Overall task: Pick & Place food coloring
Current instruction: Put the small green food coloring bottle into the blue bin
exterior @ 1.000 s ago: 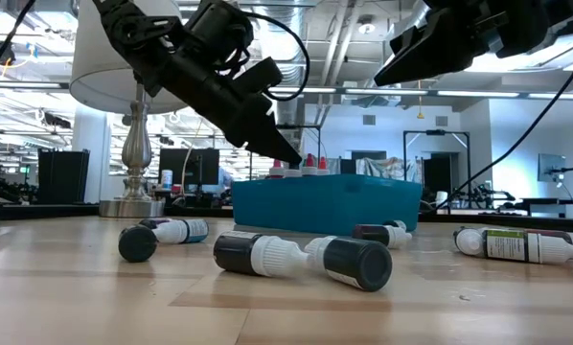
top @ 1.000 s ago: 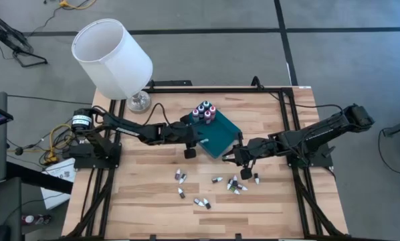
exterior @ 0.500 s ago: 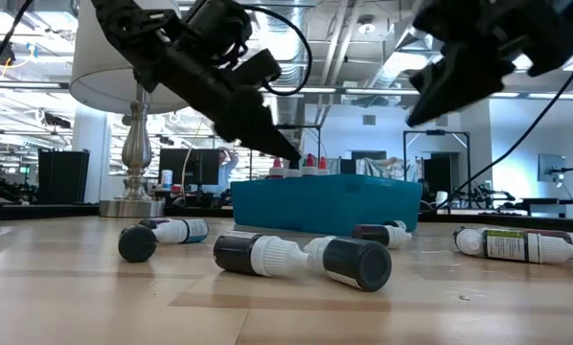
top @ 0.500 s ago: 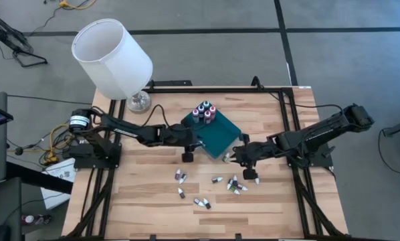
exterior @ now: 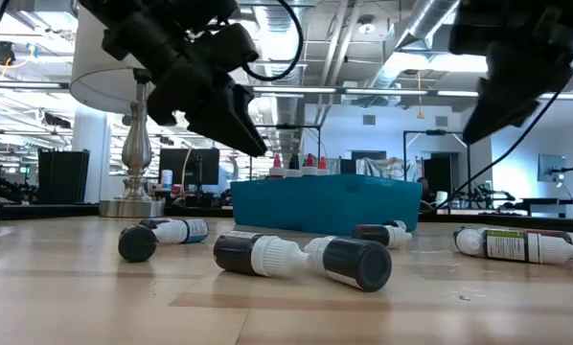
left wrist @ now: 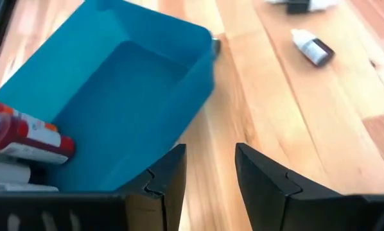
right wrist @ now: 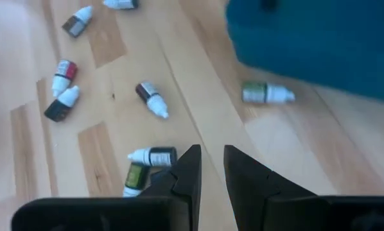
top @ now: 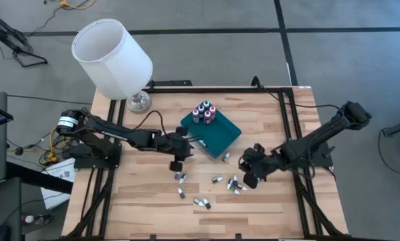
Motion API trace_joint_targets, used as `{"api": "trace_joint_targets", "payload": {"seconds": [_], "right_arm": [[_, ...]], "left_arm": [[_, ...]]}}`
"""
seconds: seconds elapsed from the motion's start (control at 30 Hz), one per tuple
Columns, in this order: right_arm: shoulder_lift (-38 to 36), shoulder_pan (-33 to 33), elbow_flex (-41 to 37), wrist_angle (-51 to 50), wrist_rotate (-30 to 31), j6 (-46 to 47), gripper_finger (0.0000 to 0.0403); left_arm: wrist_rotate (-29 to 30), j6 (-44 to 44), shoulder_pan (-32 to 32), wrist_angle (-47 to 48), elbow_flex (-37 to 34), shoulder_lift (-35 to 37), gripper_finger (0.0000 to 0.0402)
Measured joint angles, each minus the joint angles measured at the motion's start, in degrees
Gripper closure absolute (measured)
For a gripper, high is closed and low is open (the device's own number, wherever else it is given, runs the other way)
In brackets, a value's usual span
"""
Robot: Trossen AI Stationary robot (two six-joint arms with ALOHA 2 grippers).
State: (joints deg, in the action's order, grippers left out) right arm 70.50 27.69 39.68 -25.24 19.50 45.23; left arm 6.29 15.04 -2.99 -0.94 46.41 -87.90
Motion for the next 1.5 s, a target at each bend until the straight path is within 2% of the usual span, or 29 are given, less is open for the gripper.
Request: {"api": "trace_joint_targets", "payload": {"seconds": [0.3, 0.4, 0.53, 0.73, 0.93, 1.1, 1.5], "right_arm": [[0.9, 6.7, 0.0, -8.5, 6.3, 25.8, 0.0344], [3.0, 7.9, 0.0, -10.8, 5.3, 33.9, 0.0345], [6.7, 8.4, 0.0, -11.8, 0.0, 41.2, 0.0345], [10.2, 8.4, 0.0, -11.8, -6.5, 44.8, 0.0345], [10.4, 8.4, 2.8, -15.7, -4.0, 45.1, 0.0345], [10.4, 9.0, 3.5, -19.7, -3.4, 49.9, 0.0345], [11.8, 11.4, 3.6, -21.0, -1.8, 52.3, 0.0345]], "left_arm": [[0.1, 5.1, -0.6, 0.3, 0.0, 0.0, 0.0274], [0.1, 6.0, -0.6, 0.3, 0.0, 0.0, 0.0274], [0.1, 7.0, -0.6, 0.3, 0.0, 0.0, 0.0274], [0.1, 8.2, -0.6, 0.2, 0.0, 0.0, 0.0274], [0.1, 9.0, -0.6, 0.2, 0.0, 0.0, 0.0274], [0.1, 9.0, -0.5, 0.2, 0.0, 0.0, 0.0274], [0.1, 8.5, -0.5, 0.1, 0.0, 0.0, 0.0274]]}}
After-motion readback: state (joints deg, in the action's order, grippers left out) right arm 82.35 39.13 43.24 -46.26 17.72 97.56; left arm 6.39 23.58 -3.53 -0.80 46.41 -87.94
